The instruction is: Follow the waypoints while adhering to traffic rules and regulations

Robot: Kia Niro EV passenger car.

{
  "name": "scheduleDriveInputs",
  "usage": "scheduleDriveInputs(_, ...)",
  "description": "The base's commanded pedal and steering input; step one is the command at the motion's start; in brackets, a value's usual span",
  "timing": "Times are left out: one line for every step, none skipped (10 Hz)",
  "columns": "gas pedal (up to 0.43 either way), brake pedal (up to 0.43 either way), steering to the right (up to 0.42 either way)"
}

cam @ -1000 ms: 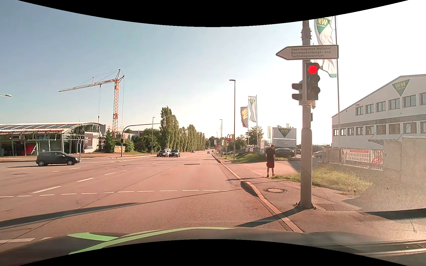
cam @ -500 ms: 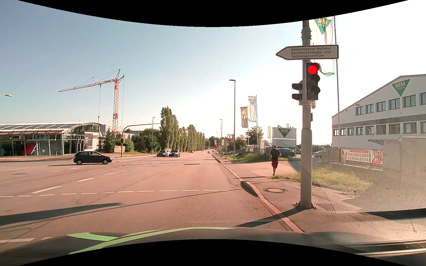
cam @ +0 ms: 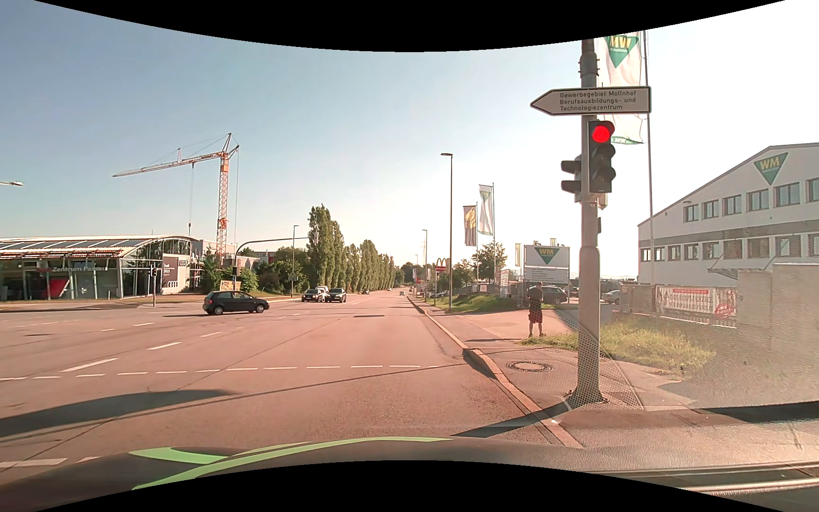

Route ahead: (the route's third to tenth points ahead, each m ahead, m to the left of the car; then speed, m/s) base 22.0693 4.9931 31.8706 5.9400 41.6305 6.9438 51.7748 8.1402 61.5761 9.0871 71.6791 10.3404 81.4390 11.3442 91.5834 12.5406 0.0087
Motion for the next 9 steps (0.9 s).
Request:
scheduleDriveInputs(0.0, 0.28, -0.021)
scheduleDriveInputs(0.0, 0.287, -0.021)
scheduleDriveInputs(0.0, 0.293, -0.021)
scheduleDriveInputs(0.0, 0.323, -0.021)
scheduleDriveInputs(0.0, 0.372, -0.021)
scheduleDriveInputs(0.0, 0.39, -0.021)
scheduleDriveInputs(0.0, 0.409, -0.021)
scheduleDriveInputs(0.0, 0.415, -0.021)
scheduleDriveInputs(0.0, 0.415, -0.021)
